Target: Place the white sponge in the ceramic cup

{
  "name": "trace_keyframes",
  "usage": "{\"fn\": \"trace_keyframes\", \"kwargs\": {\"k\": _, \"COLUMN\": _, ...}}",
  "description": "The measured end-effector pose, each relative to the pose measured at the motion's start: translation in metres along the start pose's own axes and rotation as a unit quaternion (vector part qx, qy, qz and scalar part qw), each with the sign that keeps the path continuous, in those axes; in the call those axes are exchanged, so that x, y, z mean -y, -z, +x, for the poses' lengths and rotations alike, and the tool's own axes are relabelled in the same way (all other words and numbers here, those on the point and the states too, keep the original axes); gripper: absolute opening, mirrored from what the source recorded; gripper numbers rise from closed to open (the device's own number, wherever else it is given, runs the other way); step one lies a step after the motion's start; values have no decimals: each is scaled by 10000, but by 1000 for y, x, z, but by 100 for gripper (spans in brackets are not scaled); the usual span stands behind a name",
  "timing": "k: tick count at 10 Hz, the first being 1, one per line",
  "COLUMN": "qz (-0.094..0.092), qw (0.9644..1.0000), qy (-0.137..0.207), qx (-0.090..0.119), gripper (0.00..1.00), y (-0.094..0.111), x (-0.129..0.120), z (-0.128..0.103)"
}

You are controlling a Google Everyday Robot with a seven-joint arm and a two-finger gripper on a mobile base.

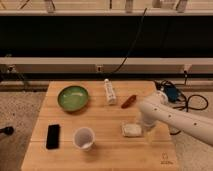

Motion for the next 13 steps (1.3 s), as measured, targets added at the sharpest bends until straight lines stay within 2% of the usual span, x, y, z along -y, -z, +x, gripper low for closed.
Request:
{"fn": "trace_keyframes", "kwargs": {"k": 4, "qz": -34, "qw": 9999, "qy": -9, "qx": 134, "gripper": 80, "y": -9, "x": 8, "z": -11}}
{"fn": "trace_keyframes", "kwargs": {"k": 5, "qz": -71, "qw": 9998, "qy": -48, "qx": 196, "gripper": 75, "y": -17, "x": 9, "z": -11}}
{"fn": "trace_keyframes", "kwargs": {"k": 7, "qz": -61, "qw": 9995, "qy": -76, "qx": 287, "gripper": 58, "y": -24, "x": 12, "z": -13}}
{"fn": "trace_keyframes", "kwargs": {"k": 9, "qz": -31, "qw": 9991, "qy": -93, "qx": 400, "gripper": 36, "y": -23, "x": 12, "z": -14}}
{"fn": "trace_keyframes", "kwargs": {"k": 12, "qz": -30, "qw": 9991, "qy": -79, "qx": 405, "gripper": 6, "y": -21, "x": 13, "z": -15}}
{"fn": "trace_keyframes", "kwargs": {"k": 13, "qz": -36, "qw": 9991, "qy": -77, "qx": 405, "gripper": 1, "y": -21, "x": 13, "z": -15}}
